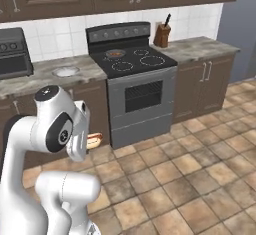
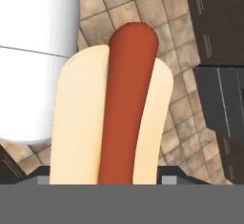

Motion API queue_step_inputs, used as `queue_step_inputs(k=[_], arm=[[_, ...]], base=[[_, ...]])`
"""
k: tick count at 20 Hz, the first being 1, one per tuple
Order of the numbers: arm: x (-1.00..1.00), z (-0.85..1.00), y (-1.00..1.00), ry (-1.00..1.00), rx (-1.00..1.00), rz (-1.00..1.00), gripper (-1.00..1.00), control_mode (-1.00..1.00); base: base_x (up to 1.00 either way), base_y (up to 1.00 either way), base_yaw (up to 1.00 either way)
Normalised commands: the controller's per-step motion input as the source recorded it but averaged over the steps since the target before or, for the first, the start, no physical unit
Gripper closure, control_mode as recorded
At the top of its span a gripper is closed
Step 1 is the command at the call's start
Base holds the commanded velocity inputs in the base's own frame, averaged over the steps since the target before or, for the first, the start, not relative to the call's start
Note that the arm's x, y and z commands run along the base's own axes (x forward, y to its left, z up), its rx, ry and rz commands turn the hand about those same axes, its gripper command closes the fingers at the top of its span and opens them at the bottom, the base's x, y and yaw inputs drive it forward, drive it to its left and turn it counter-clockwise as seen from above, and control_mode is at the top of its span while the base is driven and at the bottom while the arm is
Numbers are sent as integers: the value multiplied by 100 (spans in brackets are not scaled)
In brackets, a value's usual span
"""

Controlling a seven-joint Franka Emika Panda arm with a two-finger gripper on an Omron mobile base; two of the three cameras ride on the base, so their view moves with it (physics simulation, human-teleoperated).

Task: Place the cold items (potato and kiwi) from the fridge in one tupperware on the dining counter. Place the warm items (kebab skewer and hot dog) in the stove area in another tupperware.

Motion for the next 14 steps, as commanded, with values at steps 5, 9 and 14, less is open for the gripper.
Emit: queue_step_inputs(k=[5, 9, 14], arm=[[0, 0, 0, 0, 0, 0, 100, 100], [0, 0, 0, 0, 0, 0, 100, 100], [0, 0, 0, 0, 0, 0, 100, 100]], base=[[-53, 65, -55], [-16, 26, -61], [-50, 0, -54]])
